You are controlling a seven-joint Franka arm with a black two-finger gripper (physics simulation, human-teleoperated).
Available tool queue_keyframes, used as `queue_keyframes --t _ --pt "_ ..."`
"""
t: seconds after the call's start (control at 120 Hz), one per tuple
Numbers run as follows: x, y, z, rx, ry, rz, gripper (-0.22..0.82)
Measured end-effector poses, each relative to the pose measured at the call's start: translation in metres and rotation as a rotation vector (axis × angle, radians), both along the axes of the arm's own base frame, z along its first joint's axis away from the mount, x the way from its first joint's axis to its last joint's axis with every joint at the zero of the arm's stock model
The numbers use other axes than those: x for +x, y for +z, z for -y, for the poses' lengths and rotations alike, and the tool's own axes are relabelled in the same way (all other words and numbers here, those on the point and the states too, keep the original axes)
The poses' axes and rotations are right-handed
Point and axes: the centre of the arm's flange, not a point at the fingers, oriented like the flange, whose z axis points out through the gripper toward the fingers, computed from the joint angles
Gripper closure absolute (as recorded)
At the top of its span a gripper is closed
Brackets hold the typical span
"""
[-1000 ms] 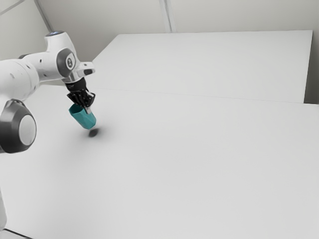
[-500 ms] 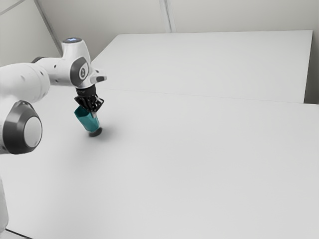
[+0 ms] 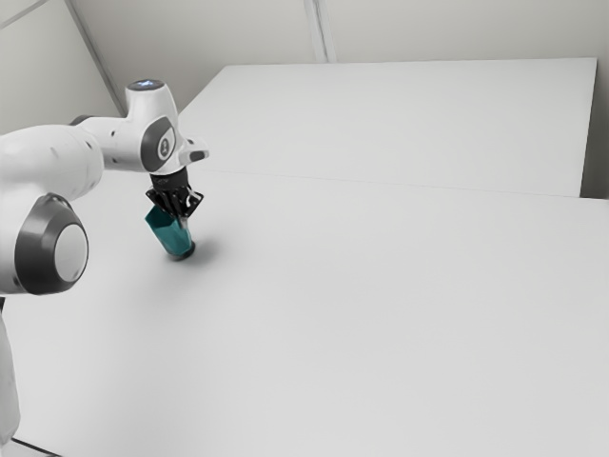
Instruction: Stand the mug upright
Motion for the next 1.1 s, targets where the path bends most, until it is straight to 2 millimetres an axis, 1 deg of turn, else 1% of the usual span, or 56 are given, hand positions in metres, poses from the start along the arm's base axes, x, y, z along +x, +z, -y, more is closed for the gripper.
queue_keyframes --t 0.108,0.158,0.225,0.308,0.4,0.508,0.75,0.808,0.875,0.908,0.942,1.008,1.042,1.1 --pt "0.000 0.000 0.000 -0.003 0.008 0.003 0.48" --pt "0.000 0.000 0.000 -0.004 0.011 0.004 0.39" --pt "0.000 0.000 0.000 -0.004 0.014 0.005 0.29" --pt "0.000 0.001 0.000 -0.004 0.017 0.008 0.20" --pt "0.001 0.002 0.000 -0.004 0.019 0.010 0.14" --pt "0.001 0.002 0.000 -0.005 0.022 0.012 0.09" --pt "0.001 0.002 -0.001 -0.007 0.029 0.014 0.04" --pt "0.001 0.006 0.000 -0.007 0.027 0.020 0.03" --pt "0.002 0.018 0.007 -0.010 0.018 0.039 0.03" --pt "0.003 0.027 0.011 -0.011 0.012 0.052 0.03" --pt "0.002 0.040 0.015 -0.013 0.007 0.070 0.03" --pt "-0.003 0.075 0.022 -0.021 0.000 0.114 0.02" --pt "-0.007 0.097 0.026 -0.030 -0.003 0.135 0.02" --pt "-0.021 0.143 0.037 -0.054 -0.016 0.178 0.02"
